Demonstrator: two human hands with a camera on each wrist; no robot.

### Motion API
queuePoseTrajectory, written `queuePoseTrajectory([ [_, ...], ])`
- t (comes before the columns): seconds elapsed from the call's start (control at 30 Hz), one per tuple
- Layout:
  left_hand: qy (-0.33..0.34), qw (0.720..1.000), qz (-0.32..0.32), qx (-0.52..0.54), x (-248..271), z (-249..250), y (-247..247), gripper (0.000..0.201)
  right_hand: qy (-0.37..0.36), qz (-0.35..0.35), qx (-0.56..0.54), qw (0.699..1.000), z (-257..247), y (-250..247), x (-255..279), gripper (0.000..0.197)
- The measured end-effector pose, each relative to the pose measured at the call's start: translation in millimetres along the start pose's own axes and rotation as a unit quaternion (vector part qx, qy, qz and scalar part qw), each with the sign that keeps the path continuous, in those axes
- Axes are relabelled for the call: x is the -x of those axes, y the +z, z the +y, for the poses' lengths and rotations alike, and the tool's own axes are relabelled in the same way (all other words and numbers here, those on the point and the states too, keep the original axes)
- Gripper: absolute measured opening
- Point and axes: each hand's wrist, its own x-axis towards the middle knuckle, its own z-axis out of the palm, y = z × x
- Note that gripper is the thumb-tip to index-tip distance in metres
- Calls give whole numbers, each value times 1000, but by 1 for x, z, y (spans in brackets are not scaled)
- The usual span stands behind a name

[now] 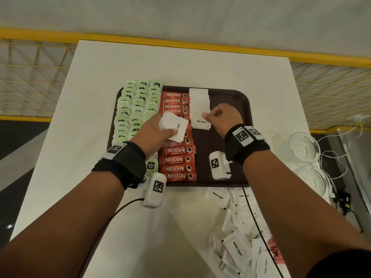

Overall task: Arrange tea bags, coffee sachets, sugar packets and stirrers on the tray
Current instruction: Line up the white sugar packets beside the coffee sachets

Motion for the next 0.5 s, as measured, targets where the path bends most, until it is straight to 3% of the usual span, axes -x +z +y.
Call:
queuePoseTrajectory([
  [0.1,7,1000,-3,-26,-1,-1,5,56,-77,-118,-31,990,-22,-9,19,29],
  [0.2,22,999,-7,-46,-2,2,12,56,-86,-196,-33,976,-28,-11,26,21],
  [0.3,25,999,-5,-21,-4,2,16,49,-25,-179,-105,978,-15,-14,25,20],
  [0.4,21,1000,2,17,-5,3,16,39,69,-136,-229,961,5,-16,25,19],
  [0.5,16,999,8,32,-4,3,14,38,124,-92,-260,953,20,-10,24,18],
])
